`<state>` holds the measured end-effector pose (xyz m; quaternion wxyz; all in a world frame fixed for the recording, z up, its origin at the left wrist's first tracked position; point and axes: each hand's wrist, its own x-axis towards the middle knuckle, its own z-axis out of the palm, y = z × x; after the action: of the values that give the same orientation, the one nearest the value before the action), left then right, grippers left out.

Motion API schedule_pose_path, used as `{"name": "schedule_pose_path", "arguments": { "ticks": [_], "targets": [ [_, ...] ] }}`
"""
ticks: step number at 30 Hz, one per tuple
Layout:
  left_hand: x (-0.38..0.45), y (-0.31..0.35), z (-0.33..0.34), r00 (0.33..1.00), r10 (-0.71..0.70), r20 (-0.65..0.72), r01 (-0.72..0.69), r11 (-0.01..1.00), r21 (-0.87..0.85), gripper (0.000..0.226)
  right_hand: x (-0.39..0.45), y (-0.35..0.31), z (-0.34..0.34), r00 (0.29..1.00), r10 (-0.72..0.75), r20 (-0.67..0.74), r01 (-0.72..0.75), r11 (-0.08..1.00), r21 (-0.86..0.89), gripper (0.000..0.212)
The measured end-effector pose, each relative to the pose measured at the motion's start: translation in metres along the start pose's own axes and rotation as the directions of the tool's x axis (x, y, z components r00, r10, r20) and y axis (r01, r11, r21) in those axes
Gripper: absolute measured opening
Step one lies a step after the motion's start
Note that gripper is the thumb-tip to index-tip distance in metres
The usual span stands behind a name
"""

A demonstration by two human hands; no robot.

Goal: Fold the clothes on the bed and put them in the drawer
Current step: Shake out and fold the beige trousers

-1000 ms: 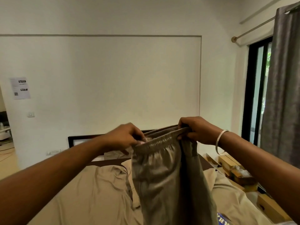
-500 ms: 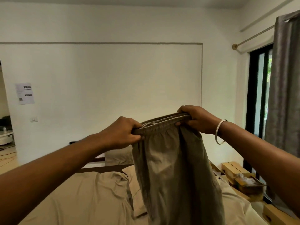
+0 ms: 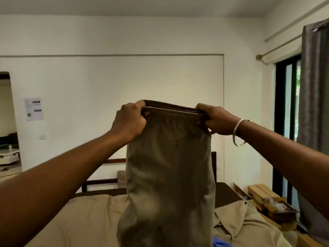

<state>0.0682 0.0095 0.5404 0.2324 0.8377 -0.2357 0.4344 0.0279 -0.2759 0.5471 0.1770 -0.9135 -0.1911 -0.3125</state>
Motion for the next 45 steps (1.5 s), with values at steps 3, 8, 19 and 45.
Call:
{"name": "schedule_pose_path", "arguments": {
  "ticks": [3,8,19,45],
  "targets": [
    [0.010,-0.005,-0.010,0.989,-0.097,0.114,0.110,0.988,-0.107,0.013,-0.001,-0.005,0.005,0.995,-0.068,-0.079,0.071,0.997,0.036,0.019],
    [0.002,-0.026,-0.032,0.920,-0.082,0.384,0.228,0.908,-0.351,0.012,-0.010,-0.006,0.004,0.971,-0.004,0.238,-0.118,0.862,0.494,0.011],
    [-0.040,-0.101,-0.040,0.109,0.349,0.931,0.787,0.542,-0.295,0.043,-0.024,0.007,0.054,0.498,-0.526,0.689,-0.589,0.378,0.714,0.035],
    [-0.006,-0.168,0.115,0.948,-0.318,-0.004,0.290,0.868,-0.403,0.041,0.093,0.021,0.195,0.981,0.142,-0.132,-0.061,0.873,0.483,0.025]
  ]
}}
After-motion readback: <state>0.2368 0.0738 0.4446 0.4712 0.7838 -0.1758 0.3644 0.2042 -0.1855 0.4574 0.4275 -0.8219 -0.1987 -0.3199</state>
